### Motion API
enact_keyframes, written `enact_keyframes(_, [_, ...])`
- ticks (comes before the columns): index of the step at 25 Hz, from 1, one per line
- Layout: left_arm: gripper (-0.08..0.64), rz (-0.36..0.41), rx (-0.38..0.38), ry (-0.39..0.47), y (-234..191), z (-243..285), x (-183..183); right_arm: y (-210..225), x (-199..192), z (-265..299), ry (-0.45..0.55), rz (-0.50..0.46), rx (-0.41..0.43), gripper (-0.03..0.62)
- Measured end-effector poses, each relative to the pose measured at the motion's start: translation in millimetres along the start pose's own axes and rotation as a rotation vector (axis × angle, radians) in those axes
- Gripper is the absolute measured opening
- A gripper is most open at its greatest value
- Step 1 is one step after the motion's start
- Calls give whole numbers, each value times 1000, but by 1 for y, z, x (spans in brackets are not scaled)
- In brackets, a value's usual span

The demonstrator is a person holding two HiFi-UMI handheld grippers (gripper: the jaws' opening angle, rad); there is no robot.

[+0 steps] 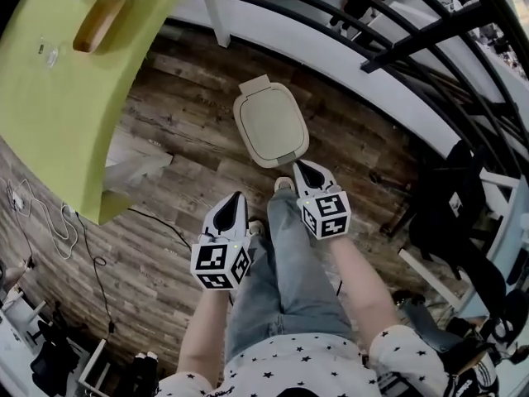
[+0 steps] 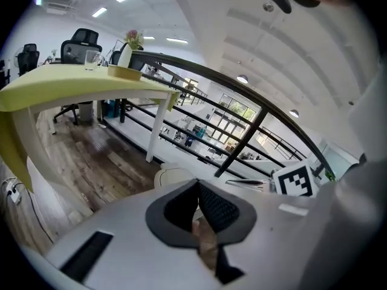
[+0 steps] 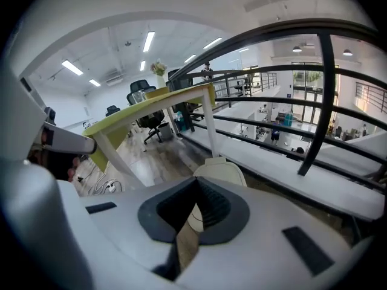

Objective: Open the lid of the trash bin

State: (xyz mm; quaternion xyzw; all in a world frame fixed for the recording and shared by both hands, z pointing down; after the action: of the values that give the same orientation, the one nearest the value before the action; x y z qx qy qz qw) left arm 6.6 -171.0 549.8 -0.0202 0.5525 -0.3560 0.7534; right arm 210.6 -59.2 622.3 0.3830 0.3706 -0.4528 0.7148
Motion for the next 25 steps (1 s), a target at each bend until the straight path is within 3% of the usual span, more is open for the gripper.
enact_keyframes(25, [12,-53,42,-100,-33,38,-66,46,-152,86,-338,-68,20,-6])
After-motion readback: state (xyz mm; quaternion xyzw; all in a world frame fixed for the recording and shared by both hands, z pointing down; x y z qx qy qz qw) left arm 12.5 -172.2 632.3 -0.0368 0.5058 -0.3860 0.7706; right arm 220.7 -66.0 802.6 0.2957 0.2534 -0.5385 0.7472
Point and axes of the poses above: the fingertips, and each gripper's own axes: z forward along the fingers, y to its right, x out of its top, the point moved 10 cm from there along -z, backward along the fingers, and after that the axes turned 15 degrees about y, right-handed, at the moved point
